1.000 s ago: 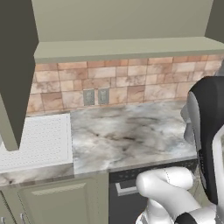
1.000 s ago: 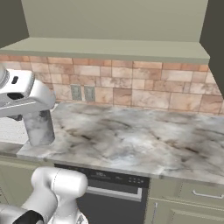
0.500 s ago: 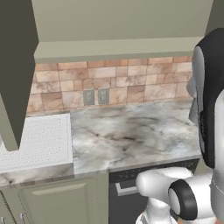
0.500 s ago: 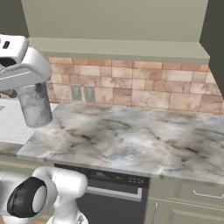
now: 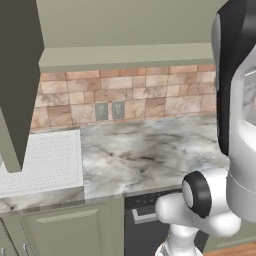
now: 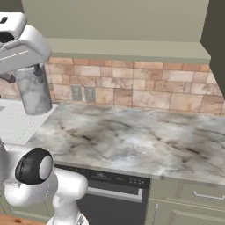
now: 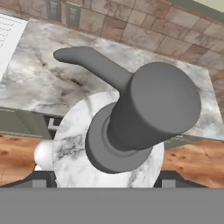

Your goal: Pick up the dish brush and soap dispenser from the sink, and place them back in the cabinet, and close the cabinet doors.

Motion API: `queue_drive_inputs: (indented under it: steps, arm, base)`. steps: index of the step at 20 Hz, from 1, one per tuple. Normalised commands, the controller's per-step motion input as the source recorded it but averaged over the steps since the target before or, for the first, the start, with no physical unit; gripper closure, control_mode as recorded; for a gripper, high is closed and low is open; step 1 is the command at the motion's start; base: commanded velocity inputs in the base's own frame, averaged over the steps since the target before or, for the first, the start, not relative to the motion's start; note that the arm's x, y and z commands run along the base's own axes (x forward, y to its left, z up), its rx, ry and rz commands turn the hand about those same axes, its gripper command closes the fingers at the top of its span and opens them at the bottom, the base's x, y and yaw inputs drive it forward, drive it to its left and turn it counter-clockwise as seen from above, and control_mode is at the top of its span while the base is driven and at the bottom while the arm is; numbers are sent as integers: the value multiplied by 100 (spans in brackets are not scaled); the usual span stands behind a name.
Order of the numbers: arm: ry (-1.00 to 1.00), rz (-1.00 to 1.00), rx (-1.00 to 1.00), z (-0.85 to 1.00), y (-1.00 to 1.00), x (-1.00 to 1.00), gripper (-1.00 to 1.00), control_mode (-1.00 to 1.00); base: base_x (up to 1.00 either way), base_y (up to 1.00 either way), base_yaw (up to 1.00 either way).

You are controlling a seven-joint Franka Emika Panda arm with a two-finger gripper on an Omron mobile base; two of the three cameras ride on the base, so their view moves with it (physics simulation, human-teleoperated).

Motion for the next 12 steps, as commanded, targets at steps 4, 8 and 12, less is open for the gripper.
queue_drive_inputs:
  steps: [4,8,12]
  arm:
    - [0,5,-1,16,0,16,100,-100]
    - [0,5,-2,15,0,16,100,-100]
    - [0,1,-2,18,0,21,100,-100]
  base:
    - [0,0,0]
    - [0,0,0]
    - [0,0,0]
